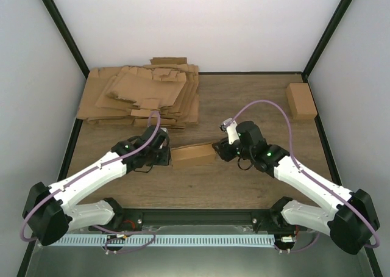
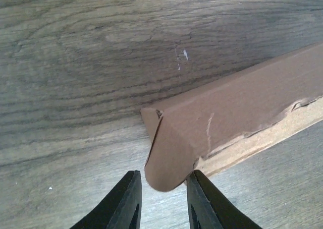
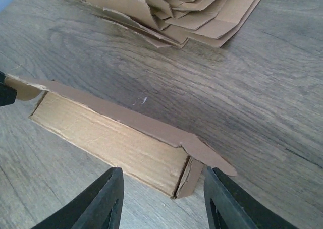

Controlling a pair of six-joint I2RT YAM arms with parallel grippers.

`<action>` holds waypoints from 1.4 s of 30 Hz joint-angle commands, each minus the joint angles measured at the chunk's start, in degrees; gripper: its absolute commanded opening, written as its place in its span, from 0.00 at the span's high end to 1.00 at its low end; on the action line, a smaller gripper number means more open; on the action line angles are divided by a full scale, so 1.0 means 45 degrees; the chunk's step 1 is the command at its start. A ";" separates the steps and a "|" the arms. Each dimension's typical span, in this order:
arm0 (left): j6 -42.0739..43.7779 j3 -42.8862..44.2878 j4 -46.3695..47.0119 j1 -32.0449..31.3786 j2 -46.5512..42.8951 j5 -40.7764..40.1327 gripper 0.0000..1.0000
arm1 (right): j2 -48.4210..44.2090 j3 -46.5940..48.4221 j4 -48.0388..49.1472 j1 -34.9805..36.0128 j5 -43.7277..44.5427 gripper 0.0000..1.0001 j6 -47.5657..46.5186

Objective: Fold the paper box

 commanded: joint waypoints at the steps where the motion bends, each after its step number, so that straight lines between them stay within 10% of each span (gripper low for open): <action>1: -0.0253 -0.0076 0.0840 -0.0072 0.0274 0.0271 0.75 | 0.0033 0.0266 0.0480 -0.0046 0.0399 0.53 -0.0401; 11: -0.0433 0.0145 0.0814 -0.0068 0.0507 0.0609 0.95 | -0.0433 -0.0605 0.1005 -0.0176 0.1008 0.30 0.1737; 42: -0.1339 0.0900 0.0621 -0.0074 0.1182 0.2029 0.96 | 0.0696 -0.3431 0.4747 -0.0255 -0.1025 0.40 0.3578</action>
